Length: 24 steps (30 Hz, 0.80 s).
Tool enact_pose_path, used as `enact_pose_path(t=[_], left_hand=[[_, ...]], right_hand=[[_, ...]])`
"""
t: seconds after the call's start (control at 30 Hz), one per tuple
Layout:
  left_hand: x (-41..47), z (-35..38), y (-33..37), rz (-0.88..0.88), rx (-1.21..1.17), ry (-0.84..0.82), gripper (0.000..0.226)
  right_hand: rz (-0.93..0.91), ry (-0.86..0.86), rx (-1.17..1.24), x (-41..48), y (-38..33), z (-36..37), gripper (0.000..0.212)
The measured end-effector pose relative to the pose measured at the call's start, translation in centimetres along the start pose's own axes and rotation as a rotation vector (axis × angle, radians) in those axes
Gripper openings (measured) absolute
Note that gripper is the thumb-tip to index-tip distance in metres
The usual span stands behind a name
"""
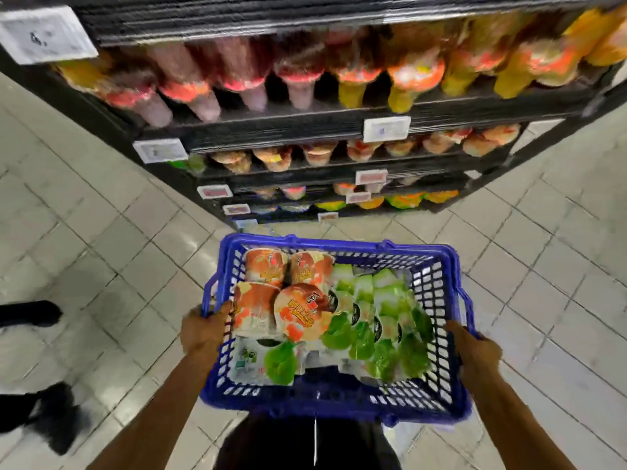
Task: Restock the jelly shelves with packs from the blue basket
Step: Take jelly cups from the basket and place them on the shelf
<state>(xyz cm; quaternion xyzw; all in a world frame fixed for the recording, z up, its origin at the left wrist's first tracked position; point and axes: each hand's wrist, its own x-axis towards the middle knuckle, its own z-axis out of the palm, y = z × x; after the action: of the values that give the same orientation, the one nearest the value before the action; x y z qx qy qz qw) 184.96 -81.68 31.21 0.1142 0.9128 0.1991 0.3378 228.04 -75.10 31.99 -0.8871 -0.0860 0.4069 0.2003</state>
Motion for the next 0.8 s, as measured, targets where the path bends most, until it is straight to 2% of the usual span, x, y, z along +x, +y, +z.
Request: enact_pose_path(t=[0.13, 0.33, 0.47, 0.57, 0.8], left_hand=[[2.1, 3.6, -2.2, -0.104, -0.129, -0.011, 0.021], [10.0, 12.3, -6.7, -0.229, -0.168, -0.033, 0.025], [15.8, 18.6, -10.0, -0.291, -0.213, -0.074, 0.028], [19.8, 22.6, -11.9, -0.317, -0.180, -0.132, 0.025], [24.5, 28.7, -14.7, -0.338, -0.225, -0.138, 0.024]], right_hand=[[-0.007, -0.050, -0.075, 4.6, -1.1, 3.9, 0.029], [0.019, -0.067, -0.141, 13.2, -0.2, 13.0, 0.025], [0.045, -0.098, -0.134, 20.0, 1.8, 18.6, 0.029], [0.048, -0.086, -0.156, 24.5, 3.0, 22.4, 0.037], [0.024, -0.082, -0.159, 31.8, 5.7, 27.6, 0.029]])
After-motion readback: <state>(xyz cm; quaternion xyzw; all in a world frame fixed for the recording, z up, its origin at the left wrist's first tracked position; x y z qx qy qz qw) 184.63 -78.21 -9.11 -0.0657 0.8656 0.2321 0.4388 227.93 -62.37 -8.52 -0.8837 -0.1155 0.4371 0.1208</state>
